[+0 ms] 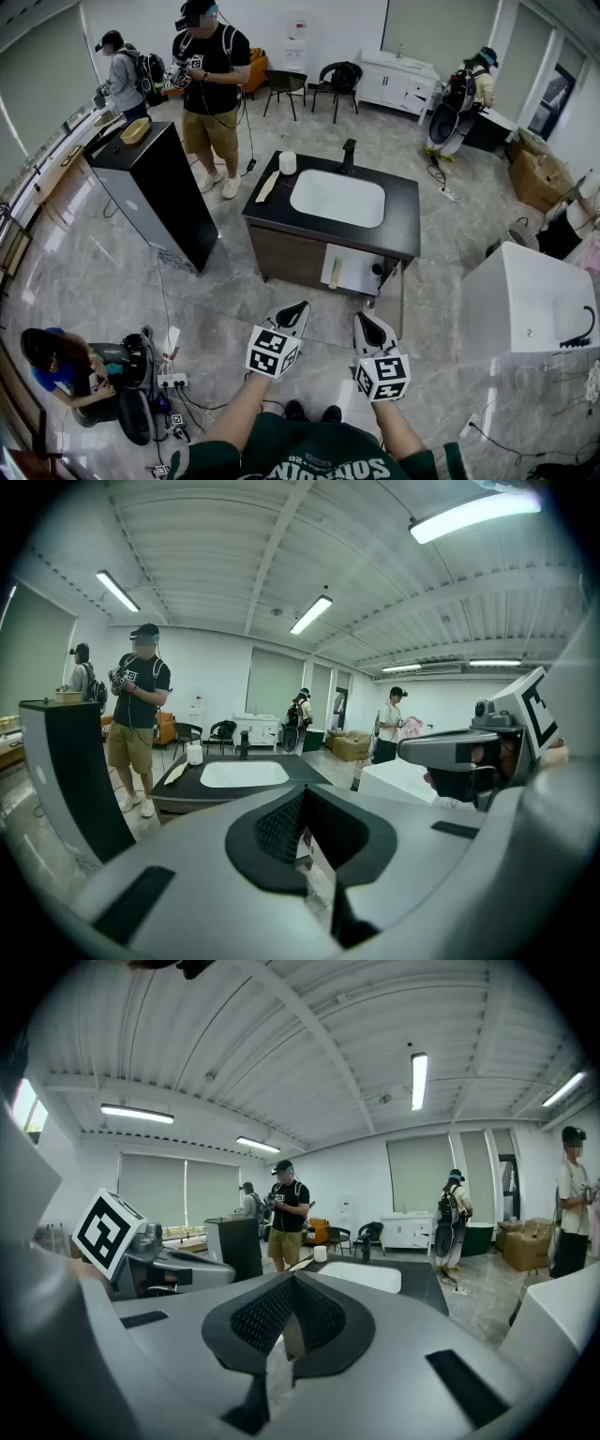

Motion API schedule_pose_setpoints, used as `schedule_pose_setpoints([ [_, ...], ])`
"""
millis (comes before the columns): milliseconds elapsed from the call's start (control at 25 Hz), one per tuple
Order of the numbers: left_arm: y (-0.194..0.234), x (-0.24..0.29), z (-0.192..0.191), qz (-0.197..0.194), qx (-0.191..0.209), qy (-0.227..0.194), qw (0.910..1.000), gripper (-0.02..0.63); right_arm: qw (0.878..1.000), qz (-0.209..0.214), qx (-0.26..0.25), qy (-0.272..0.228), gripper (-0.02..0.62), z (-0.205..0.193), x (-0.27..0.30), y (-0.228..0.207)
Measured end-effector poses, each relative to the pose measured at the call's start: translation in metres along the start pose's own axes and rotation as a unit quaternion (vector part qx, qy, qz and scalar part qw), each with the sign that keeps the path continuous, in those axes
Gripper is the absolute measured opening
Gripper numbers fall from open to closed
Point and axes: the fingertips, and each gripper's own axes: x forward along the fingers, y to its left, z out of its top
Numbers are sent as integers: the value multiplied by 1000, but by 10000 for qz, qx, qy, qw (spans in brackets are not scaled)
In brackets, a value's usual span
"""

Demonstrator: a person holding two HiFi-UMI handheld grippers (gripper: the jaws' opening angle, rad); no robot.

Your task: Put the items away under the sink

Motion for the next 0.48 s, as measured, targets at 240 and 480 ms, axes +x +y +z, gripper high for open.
schedule_pose_setpoints([
  [240,0,0,2,10,9,-2,10000,11,9996,176,214,65,43,-7,1,0],
  [480,3,-4,-2,36,-64,18,10000,11,9998,25,176,65,43,-9,1,0],
])
